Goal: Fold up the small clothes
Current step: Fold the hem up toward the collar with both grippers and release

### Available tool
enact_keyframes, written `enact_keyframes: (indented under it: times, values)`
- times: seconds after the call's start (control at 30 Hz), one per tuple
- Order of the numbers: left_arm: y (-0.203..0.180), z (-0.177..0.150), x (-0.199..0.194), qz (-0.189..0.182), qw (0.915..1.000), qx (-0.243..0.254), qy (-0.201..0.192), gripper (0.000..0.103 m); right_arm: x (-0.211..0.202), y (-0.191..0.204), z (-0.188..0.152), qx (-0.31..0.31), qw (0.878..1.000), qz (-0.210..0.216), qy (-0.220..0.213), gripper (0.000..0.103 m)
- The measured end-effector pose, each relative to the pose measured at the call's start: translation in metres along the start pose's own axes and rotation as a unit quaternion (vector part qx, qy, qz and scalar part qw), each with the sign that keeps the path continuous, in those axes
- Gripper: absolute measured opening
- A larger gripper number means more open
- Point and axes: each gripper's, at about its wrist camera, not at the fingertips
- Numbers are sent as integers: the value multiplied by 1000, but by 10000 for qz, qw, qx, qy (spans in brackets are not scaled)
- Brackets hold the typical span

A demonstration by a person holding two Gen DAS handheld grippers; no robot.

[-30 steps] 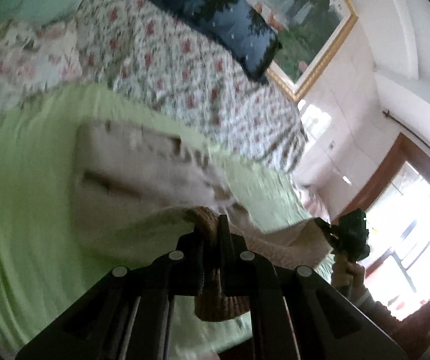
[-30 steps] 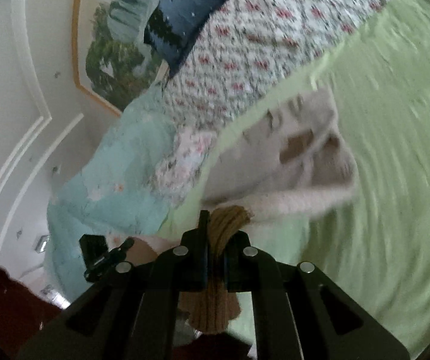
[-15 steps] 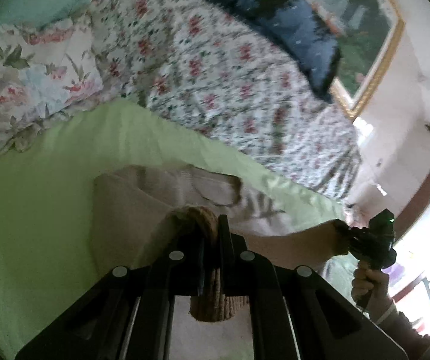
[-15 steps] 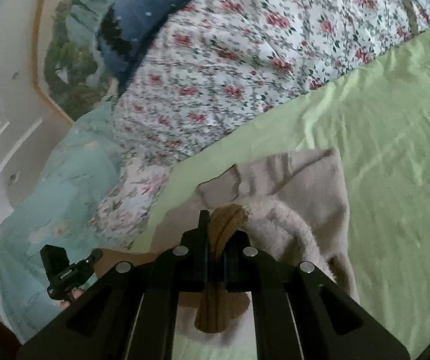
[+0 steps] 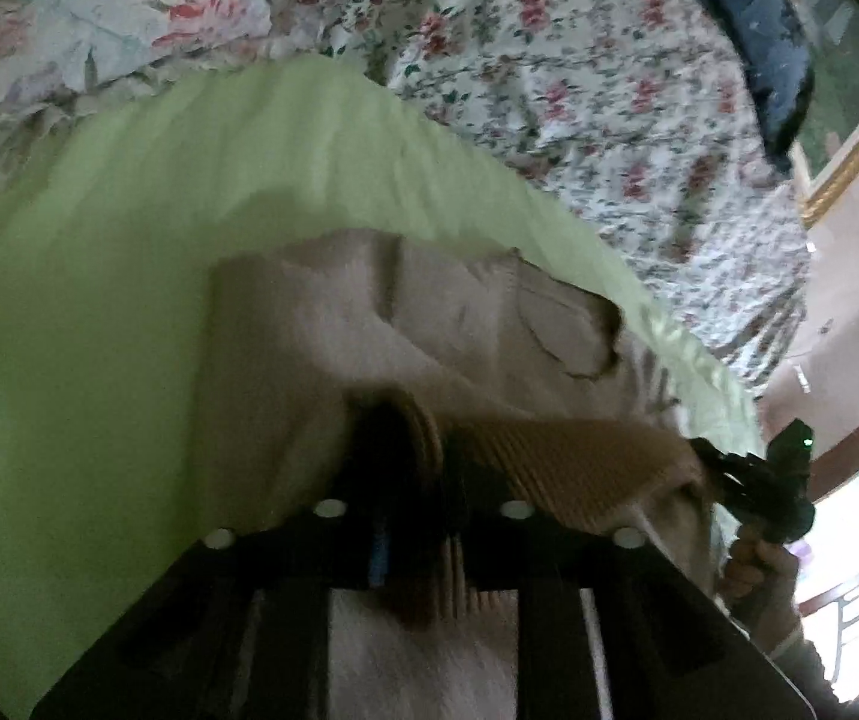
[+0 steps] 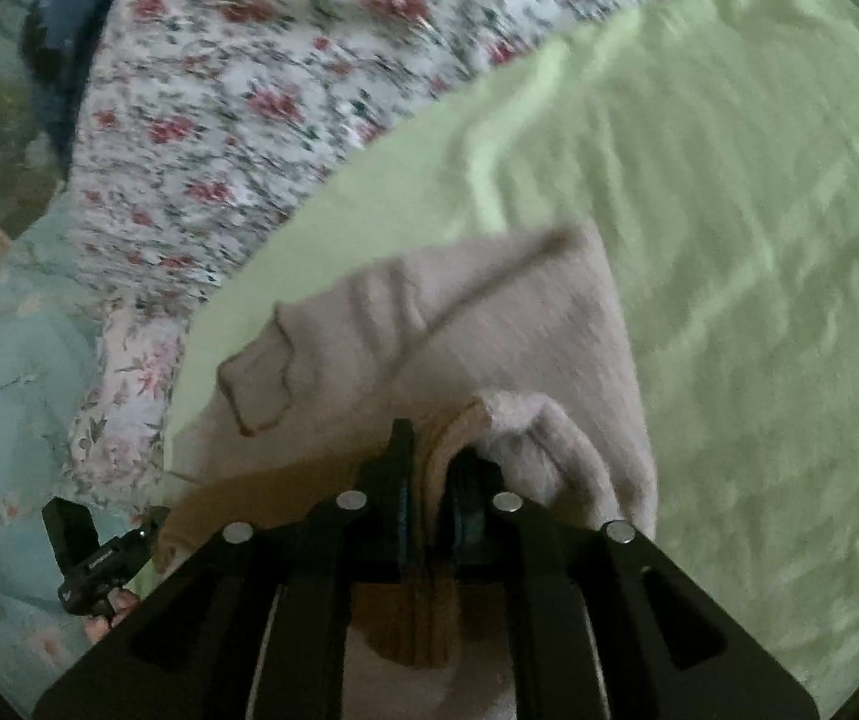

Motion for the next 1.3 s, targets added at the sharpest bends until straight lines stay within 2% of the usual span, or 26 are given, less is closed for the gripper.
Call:
enact_keyframes:
  times: [0.03, 0.07, 0.1, 0.2, 0.27, 0.33, 0.37, 0.4, 0.43, 0.47, 0.53, 0.57, 0.6, 0.7, 0.73, 0.77, 0.8, 0.87, 0.93, 0.97, 1.03, 1.1, 1.13, 1.17, 1.27, 1.3]
  values:
    - [-6, -8, -8, -49, 10000, 61, -19, 38, -5, -1, -2, 31, 10000, -18, -45, 23]
    - [-13, -16, -15, -117, 9998, 133, -35, 49, -20, -2, -6, 44, 9997, -58, -234, 27]
    - [-22, -26, -22, -218, 9995, 211, -43, 52, -31, -1, -9, 25, 9991, -107, -398, 30]
    - [-52, -55, -24, -655, 9969, 390, 219, 54, -72, 18, -28, -337, 9949, -147, -934, 33]
    - [-73, -66, -10, -818, 9938, 540, 528, 54, -83, 43, -45, -890, 9916, 165, -919, 33]
    - [-91, -71, 12, -905, 9889, 766, 898, 54, -65, 83, -69, -1840, 9811, 577, -142, 33]
    - [-98, -71, 21, -867, 9871, 887, 1012, 54, -57, 94, -77, -2086, 9756, 670, 131, 33]
    - [-102, -69, 29, -801, 9857, 1010, 1089, 53, -43, 110, -87, -2484, 9637, 789, 575, 33]
    - [-101, -64, 38, -737, 9847, 1093, 1142, 53, -33, 120, -93, -2740, 9550, 786, 822, 33]
    - [-98, -58, 43, -709, 9844, 1088, 1185, 53, -14, 132, -98, -3104, 9409, 656, 1184, 33]
    - [-83, -39, 53, -589, 9847, 1030, 1276, 45, 11, 138, -94, -3395, 9280, 352, 1498, 31]
    - [-75, -29, 56, -487, 9850, 1051, 1279, 34, 23, 137, -87, -3399, 9256, 357, 1625, 26]
    - [-65, -16, 60, -245, 9862, 1059, 1251, 28, 30, 135, -79, -3363, 9266, 389, 1639, 21]
    - [-34, 22, 61, 160, 9901, 934, 1031, 22, 49, 121, -31, -2924, 9479, 29, 1266, 19]
    - [-22, 33, 59, 325, 9913, 887, 920, 16, 53, 115, -16, -2829, 9533, -360, 1000, 20]
    - [-11, 41, 58, 340, 9928, 776, 844, 12, 57, 101, 3, -2710, 9551, -1056, 568, 20]
    - [-1, 48, 56, 463, 9937, 709, 739, 10, 59, 90, 16, -2514, 9591, -1255, 355, 20]
    - [15, 56, 50, 462, 9960, 497, 584, 0, 56, 60, 34, -1804, 9787, -964, 169, 18]
    - [21, 52, 39, 373, 9979, 284, 436, 0, 48, 51, 34, -1510, 9853, -801, 35, 18]
    - [24, 47, 31, 388, 9984, 237, 346, 0, 41, 50, 31, -1497, 9849, -864, -97, 22]
    - [19, 35, 18, 445, 9985, 188, 240, 5, 21, 49, 17, -1450, 9850, -887, -297, 23]
    - [9, 19, 5, 459, 9987, 157, 138, 21, 6, 49, 4, -1330, 9886, -627, -335, 26]
    - [6, 7, -7, 438, 9989, 168, 81, 26, -1, 49, -2, -1316, 9893, -531, -332, 28]
    - [5, -3, -21, 452, 9988, 179, 54, 32, -10, 50, -14, -1352, 9893, -431, -326, 31]
    - [-7, -42, -51, 314, 9994, 141, -1, 40, -29, 46, -40, -1378, 9895, -260, -336, 44]
    - [-9, -56, -63, 279, 9996, 96, -11, 42, -36, 39, -49, -1383, 9891, -318, -390, 48]
Point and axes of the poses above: each gripper's, at about its wrist camera, not at the fingertips, and x roughly the way its jaws point, y to its left, z to its top, and after that the axes turned 8 degrees about -z, right-handed
